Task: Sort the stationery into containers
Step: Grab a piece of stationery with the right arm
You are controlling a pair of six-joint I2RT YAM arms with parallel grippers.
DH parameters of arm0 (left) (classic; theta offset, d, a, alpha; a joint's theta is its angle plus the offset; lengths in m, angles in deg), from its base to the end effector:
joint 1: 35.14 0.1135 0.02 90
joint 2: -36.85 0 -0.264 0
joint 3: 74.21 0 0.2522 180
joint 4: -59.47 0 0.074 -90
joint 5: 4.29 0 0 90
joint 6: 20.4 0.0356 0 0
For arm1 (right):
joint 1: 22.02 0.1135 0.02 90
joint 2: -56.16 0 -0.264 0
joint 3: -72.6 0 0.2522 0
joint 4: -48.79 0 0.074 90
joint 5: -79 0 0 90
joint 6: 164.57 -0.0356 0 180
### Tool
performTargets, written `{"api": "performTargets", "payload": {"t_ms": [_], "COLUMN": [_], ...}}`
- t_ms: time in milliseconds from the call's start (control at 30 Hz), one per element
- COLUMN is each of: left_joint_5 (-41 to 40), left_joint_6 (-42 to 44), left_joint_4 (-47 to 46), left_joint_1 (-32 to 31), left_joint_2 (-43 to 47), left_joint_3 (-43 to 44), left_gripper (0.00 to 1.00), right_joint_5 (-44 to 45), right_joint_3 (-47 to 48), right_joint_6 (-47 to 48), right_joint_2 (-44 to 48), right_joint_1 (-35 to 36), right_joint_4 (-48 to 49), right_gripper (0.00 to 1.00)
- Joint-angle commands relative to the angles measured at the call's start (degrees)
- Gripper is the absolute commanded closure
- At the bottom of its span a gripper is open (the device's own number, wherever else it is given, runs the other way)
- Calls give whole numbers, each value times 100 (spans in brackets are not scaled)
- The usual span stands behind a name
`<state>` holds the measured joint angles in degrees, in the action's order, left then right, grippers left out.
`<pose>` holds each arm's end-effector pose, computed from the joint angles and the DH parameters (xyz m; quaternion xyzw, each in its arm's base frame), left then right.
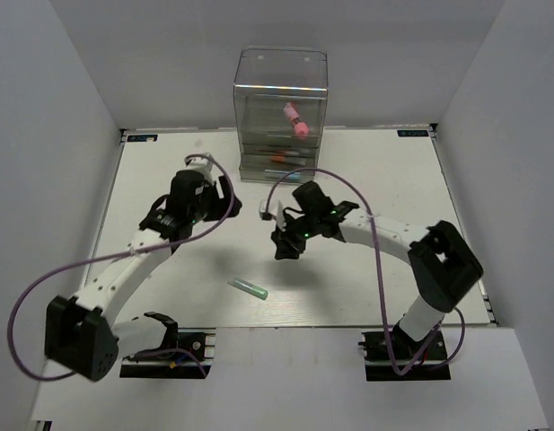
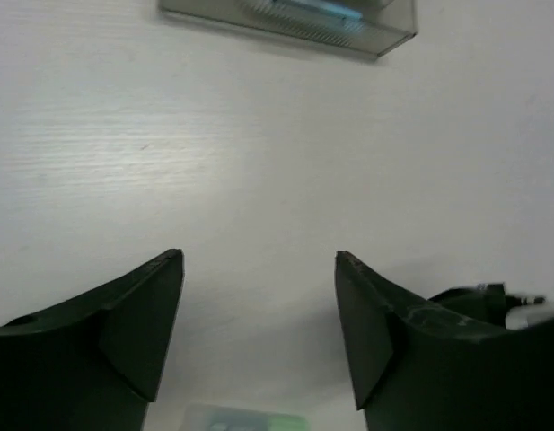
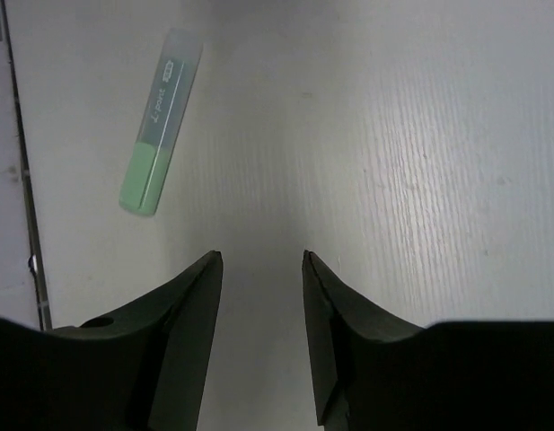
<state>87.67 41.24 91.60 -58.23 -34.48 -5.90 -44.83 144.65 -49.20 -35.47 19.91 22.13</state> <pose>0.2543 -0.1097 0.2872 -0.0329 0.8869 -0.2136 0.4083 0.2373 0.2398 0.2181 -0.5822 0.6790 0.3185 0.3139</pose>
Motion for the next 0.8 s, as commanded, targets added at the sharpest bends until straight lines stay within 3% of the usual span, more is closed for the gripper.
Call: {"api": "performTargets", "payload": {"t_ms": [0, 67, 133, 367, 767], "left_joint_5": [-932, -1346, -1575, -2612, -2736], "left_joint_6": [1140, 1140, 1210, 1157, 1104], "left_joint_4": [431, 431, 431, 527, 527], "left_joint_1": [-11, -11, -11, -11, -11], "left_joint_2": [1055, 1523, 2154, 3413, 3600], "left_joint_3": [-715, -1180, -1280, -1455, -1455], "left_gripper": [16, 7, 6, 2, 2], "right_joint_5": [789, 894, 895, 1492, 2705], "right_joint_3": [630, 920, 1132, 1449, 1335], "right_joint_6": [-382, -497, -673, -849, -946], "right_joint_2": [-475, -627, -987, -1664, -2024], "right_joint_1": [490, 824, 1132, 1896, 2548], "right_joint_4": [-449, -563, -634, -730, -652], "right_gripper": [52, 51, 44, 42, 41]}}
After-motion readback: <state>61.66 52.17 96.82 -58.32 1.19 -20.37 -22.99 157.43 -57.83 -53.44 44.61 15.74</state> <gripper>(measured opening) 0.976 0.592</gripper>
